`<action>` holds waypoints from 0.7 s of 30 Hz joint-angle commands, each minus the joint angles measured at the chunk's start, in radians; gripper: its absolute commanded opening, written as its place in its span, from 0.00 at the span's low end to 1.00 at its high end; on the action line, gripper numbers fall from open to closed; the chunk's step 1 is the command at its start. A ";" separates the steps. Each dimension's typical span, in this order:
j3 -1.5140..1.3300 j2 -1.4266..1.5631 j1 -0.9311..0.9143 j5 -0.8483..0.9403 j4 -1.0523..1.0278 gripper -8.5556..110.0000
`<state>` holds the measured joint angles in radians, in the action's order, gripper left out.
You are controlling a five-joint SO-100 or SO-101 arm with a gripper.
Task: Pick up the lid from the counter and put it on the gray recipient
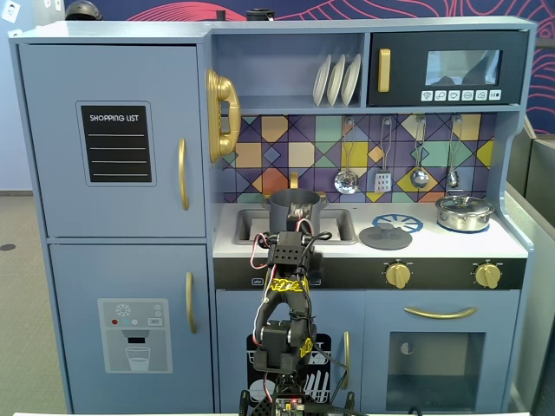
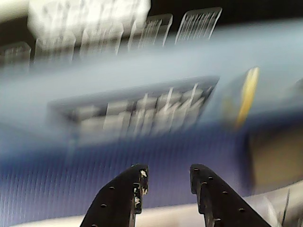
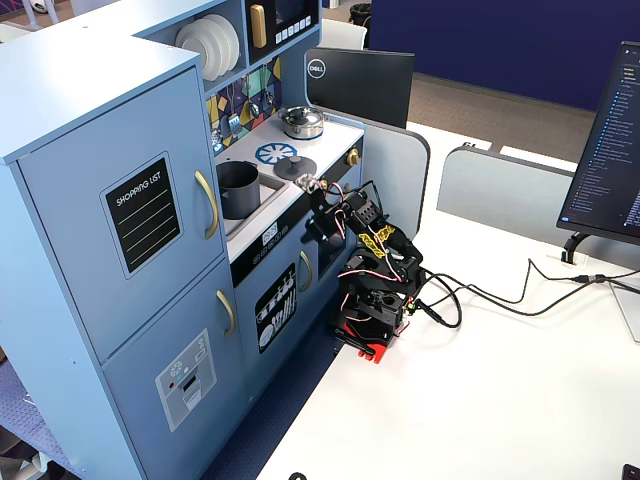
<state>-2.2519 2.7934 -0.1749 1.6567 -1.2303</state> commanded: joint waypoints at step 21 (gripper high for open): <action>-0.097 -0.002 -0.371 0.012 0.775 0.07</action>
<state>-2.3608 2.8317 -0.4725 1.6567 -0.5231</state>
